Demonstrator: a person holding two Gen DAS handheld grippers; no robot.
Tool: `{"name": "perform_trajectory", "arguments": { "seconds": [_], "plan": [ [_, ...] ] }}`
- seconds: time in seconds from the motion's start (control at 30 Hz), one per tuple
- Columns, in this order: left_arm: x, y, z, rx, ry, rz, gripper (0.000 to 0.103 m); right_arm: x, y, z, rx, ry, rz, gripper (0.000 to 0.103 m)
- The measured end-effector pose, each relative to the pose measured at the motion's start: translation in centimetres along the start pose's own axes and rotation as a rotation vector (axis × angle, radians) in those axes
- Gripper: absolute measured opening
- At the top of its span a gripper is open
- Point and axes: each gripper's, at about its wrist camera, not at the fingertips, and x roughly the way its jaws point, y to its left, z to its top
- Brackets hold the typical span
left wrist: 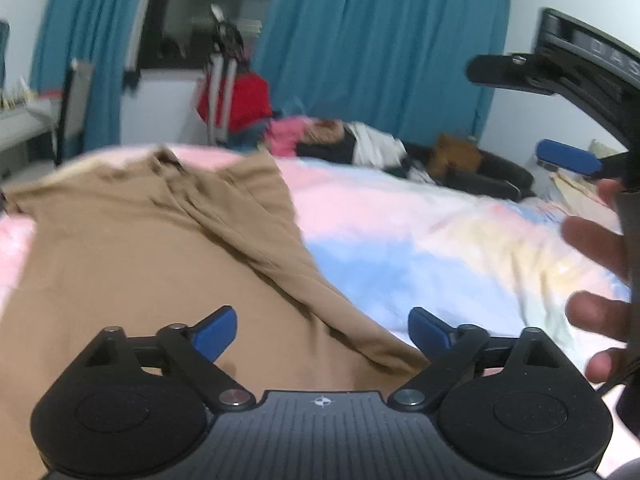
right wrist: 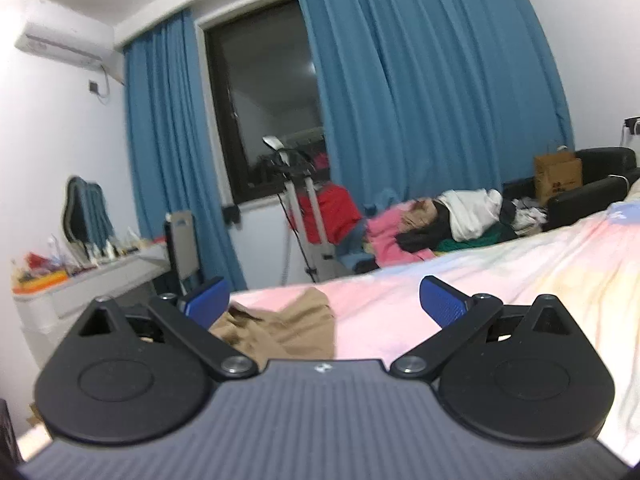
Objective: Fold clothes
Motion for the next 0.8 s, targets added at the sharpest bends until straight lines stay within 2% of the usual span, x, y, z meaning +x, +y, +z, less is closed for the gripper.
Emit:
{"name": "perform_trajectory", "arguments": {
  "seconds": [0.13,0.2,0.27,0.33,0.4,0.47,0.57,0.8],
  "plan": [
    [1.6,-1.7,-0.9,-0.028,0.071,-0.079,0.064,0.2,-0.5,-0.1,-0.026,0.028,-0.006,0.103],
    [2.8,-2.3,-1.1,-0.055,0.097,-0.106,0.057,0.1,-0.8,-0.2,-0.029,0.034,-0.014,0.103],
    [4.1,-2.9,-1.4,-0.074,0.126,-0.132,0.045,0.1,-1.3,-0.3,-0.023,0.044,-0.028,0.103],
    [5.3,-3.5,-1.7,-0.079,0.162,-0.161,0.044,0.2,-1.7,-0.4,-0.012,0.055,-0.040,0.103],
    [6.3,-4.0,-2.1,-0.059,0.186,-0.141,0.030,0.2,-2.0,-0.5,-0.001,0.057,-0.047,0.103],
    [6.9,-4.0,-2.3,-0.050,0.204,-0.126,0.003,0.2,-2.3,-0.6,0.007,0.057,-0.054,0.103],
    [6.7,-3.0,-2.1,-0.078,0.218,-0.133,0.001,0.3,-2.5,-0.7,0.024,0.066,-0.058,0.103],
    [1.1,2.6,1.5,-0.271,0.264,-0.261,0.000,0.3,-2.5,-1.0,0.040,0.090,-0.060,0.103]
  ]
}}
